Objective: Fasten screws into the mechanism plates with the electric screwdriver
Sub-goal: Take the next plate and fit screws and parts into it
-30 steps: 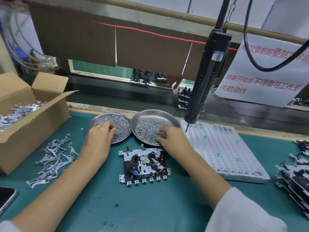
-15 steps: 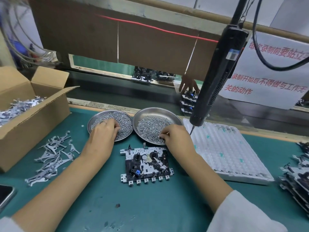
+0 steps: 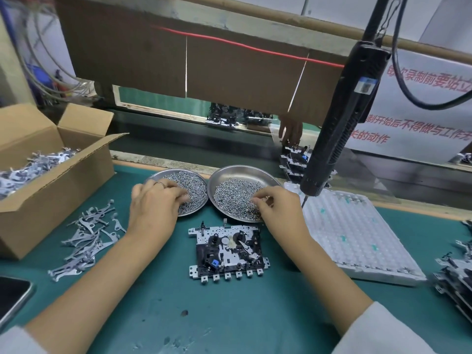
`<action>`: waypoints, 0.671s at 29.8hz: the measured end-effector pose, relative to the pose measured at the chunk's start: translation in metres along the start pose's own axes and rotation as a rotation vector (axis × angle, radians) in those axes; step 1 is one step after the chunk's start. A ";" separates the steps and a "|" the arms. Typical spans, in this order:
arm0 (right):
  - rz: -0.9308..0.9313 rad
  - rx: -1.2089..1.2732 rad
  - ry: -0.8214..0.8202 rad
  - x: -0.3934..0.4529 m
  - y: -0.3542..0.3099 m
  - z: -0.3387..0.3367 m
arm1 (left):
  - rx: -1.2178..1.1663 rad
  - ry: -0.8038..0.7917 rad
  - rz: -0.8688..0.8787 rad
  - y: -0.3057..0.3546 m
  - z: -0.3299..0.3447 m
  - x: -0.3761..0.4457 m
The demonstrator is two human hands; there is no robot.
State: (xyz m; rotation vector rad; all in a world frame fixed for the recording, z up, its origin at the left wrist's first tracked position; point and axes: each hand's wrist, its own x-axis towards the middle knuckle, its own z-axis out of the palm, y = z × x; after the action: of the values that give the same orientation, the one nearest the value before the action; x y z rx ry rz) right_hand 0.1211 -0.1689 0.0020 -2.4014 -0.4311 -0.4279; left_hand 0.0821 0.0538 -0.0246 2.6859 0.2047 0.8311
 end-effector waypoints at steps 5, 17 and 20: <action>0.120 0.218 -0.011 -0.005 -0.006 -0.004 | 0.000 -0.114 -0.012 0.008 0.006 0.007; 0.180 0.631 0.016 -0.046 -0.013 -0.020 | -0.008 0.054 -0.012 0.002 0.004 0.004; 0.214 0.683 0.054 -0.054 -0.011 -0.017 | -0.002 0.042 -0.012 0.002 0.006 0.004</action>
State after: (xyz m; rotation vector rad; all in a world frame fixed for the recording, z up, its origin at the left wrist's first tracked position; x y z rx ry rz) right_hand 0.0649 -0.1822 -0.0019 -1.7426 -0.2384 -0.2009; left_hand 0.0884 0.0517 -0.0266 2.6643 0.2289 0.8841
